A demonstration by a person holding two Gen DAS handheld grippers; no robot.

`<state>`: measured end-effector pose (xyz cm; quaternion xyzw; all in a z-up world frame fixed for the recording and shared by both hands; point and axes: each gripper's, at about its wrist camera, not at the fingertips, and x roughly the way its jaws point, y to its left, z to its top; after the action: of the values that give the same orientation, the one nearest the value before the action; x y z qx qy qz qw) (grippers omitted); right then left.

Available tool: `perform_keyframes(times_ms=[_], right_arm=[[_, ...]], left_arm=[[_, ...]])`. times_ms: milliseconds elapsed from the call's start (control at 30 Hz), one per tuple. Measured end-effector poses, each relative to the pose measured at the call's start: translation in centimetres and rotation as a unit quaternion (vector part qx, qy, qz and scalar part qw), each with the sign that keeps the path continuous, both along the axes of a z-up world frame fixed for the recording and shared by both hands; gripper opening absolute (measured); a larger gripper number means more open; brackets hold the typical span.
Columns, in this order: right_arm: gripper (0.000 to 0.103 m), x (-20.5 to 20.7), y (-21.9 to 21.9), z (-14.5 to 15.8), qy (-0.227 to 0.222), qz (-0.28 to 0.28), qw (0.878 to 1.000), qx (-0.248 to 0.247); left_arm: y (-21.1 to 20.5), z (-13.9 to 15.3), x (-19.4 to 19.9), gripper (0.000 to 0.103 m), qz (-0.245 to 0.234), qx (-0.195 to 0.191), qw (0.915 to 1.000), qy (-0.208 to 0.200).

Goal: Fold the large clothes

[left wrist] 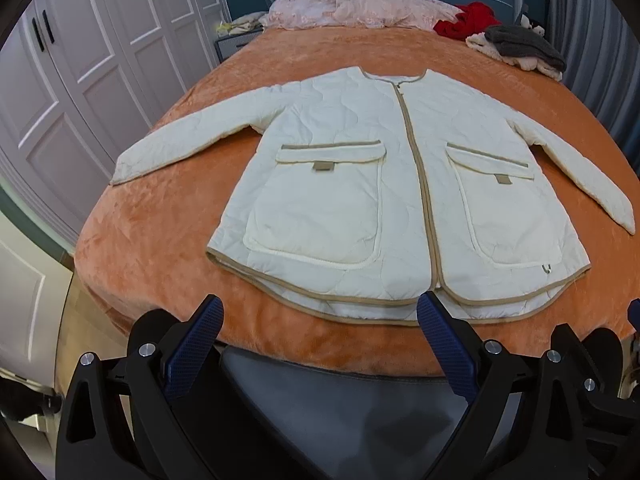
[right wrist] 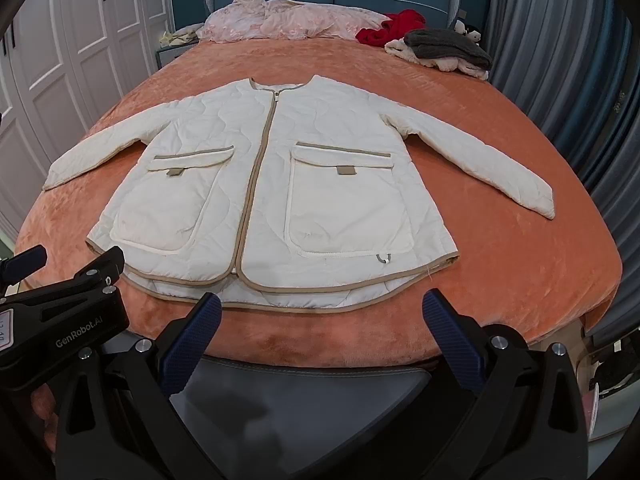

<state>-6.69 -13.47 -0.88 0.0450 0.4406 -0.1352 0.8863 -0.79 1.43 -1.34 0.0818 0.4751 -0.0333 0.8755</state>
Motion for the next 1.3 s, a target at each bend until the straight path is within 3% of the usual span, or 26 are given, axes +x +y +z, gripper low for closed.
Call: perform_keyframes(times_ms=[1300], right_arm=[[0.098, 0.6, -0.4, -1.2, 0.012, -0.004, 1.000, 0.013]], left_arm=[[-0.2, -1.2, 0.2, 0.096, 0.000, 0.008, 0.9998, 0.017]])
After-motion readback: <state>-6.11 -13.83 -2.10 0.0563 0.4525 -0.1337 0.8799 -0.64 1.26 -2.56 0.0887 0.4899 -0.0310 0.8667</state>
